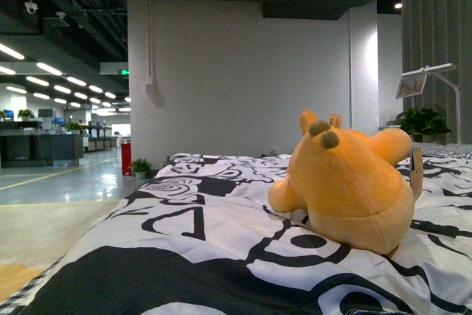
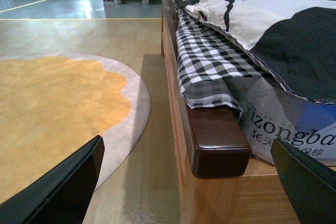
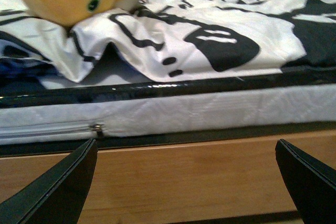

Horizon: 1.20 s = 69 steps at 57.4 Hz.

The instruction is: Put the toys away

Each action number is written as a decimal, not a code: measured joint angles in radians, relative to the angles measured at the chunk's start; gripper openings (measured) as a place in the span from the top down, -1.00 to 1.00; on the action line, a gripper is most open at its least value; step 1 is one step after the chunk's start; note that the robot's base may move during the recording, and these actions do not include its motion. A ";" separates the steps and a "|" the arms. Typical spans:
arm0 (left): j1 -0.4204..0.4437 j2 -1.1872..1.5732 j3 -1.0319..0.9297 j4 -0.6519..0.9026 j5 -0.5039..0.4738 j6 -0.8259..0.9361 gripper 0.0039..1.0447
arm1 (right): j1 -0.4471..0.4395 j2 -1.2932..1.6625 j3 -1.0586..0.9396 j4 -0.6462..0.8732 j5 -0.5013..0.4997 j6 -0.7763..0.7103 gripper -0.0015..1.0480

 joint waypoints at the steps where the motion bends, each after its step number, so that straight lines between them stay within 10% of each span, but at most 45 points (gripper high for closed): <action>1: 0.000 0.000 0.000 0.000 0.000 0.000 -0.89 | 0.004 0.005 0.000 0.002 0.006 0.000 -0.96; 40: 0.000 0.000 0.000 0.000 0.000 0.000 -0.89 | 0.143 0.874 0.357 0.686 0.010 -0.054 -0.96; 69: 0.000 0.000 0.000 0.000 0.000 0.000 -0.89 | 0.156 1.276 0.607 0.872 0.043 -0.115 -0.96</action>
